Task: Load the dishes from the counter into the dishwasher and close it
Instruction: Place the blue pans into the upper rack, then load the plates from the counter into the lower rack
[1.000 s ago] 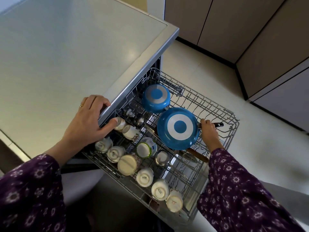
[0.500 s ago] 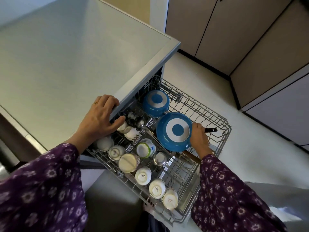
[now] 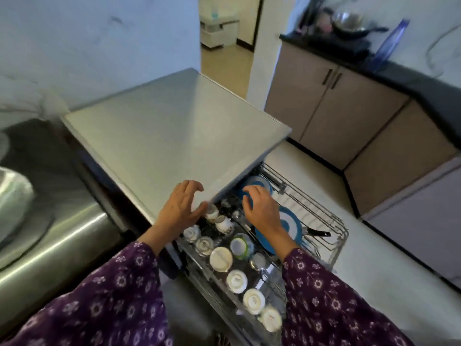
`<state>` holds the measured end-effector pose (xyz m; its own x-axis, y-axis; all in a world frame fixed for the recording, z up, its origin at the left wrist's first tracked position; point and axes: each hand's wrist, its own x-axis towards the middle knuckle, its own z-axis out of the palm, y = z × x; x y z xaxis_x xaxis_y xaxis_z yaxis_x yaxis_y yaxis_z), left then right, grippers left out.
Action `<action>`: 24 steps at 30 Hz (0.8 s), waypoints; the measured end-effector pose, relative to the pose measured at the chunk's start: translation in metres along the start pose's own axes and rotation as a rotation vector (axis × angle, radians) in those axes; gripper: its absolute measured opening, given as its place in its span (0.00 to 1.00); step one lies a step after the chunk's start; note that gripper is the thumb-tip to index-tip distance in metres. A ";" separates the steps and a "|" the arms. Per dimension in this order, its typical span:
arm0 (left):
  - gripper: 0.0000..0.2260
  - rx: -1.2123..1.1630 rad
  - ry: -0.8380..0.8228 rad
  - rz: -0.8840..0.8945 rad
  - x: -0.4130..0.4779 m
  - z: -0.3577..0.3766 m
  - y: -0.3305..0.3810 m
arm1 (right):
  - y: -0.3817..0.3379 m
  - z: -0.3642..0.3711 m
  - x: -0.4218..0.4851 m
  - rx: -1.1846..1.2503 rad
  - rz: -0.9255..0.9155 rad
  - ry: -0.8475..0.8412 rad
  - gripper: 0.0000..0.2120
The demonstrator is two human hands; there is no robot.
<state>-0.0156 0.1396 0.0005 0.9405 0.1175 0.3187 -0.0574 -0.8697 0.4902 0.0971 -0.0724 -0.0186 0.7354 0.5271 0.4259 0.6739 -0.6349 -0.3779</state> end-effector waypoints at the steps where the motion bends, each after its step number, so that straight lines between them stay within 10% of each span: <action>1: 0.16 0.006 0.012 0.001 -0.012 -0.017 -0.004 | -0.023 -0.003 0.007 0.018 -0.037 0.035 0.07; 8: 0.12 0.040 0.186 -0.155 -0.122 -0.147 -0.050 | -0.206 0.014 0.046 0.225 -0.243 0.066 0.10; 24: 0.16 0.126 0.630 -0.874 -0.447 -0.336 -0.155 | -0.587 0.122 0.029 0.434 -0.528 -0.522 0.04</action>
<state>-0.5393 0.3827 0.0550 0.2959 0.9142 0.2768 0.6180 -0.4042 0.6744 -0.2684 0.3839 0.1153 0.1845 0.9525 0.2422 0.8264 -0.0170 -0.5628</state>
